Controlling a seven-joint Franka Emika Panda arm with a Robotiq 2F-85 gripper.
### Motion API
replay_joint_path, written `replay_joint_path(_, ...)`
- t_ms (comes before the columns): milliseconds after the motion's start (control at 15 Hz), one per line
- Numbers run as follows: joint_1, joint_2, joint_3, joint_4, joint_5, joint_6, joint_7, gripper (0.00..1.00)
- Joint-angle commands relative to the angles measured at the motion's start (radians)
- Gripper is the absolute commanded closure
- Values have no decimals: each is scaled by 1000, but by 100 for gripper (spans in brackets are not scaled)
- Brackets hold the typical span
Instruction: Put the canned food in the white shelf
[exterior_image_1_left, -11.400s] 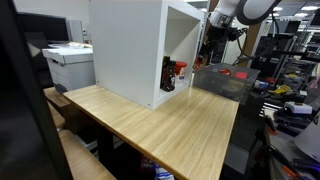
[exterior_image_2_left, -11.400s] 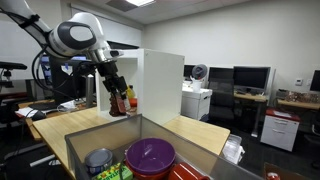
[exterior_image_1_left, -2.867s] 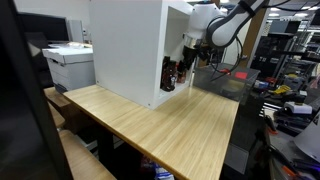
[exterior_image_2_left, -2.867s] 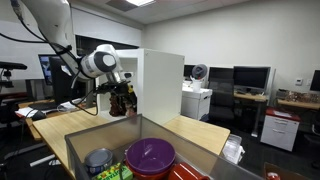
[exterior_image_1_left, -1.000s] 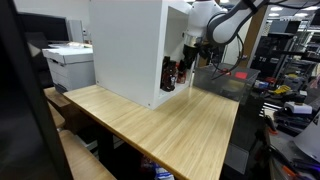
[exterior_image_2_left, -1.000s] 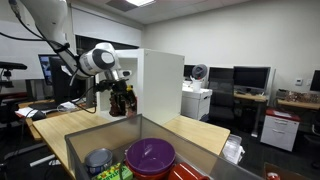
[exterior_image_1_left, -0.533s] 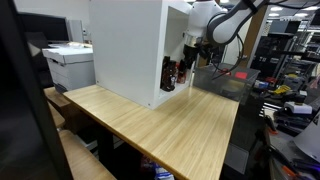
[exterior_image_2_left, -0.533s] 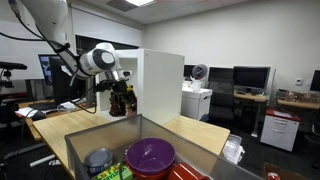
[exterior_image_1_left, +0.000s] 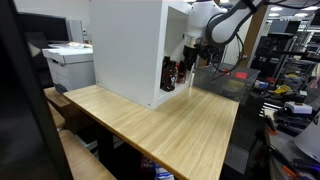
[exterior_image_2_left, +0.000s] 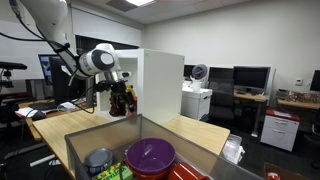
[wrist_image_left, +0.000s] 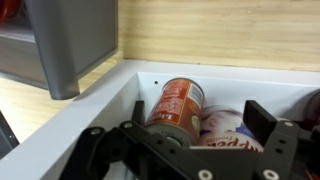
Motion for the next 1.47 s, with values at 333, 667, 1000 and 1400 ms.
replay_joint_path(333,-7,-45,21,-41,31,-17,-32,0)
replay_joint_path(667,-17,-104,36,-83,57,-19,-98,0)
replay_joint_path(1000,-17,-78,34,-44,29,-11,-70,0)
replay_joint_path(1400,-14,-77,29,-50,-2,-10,-50,0)
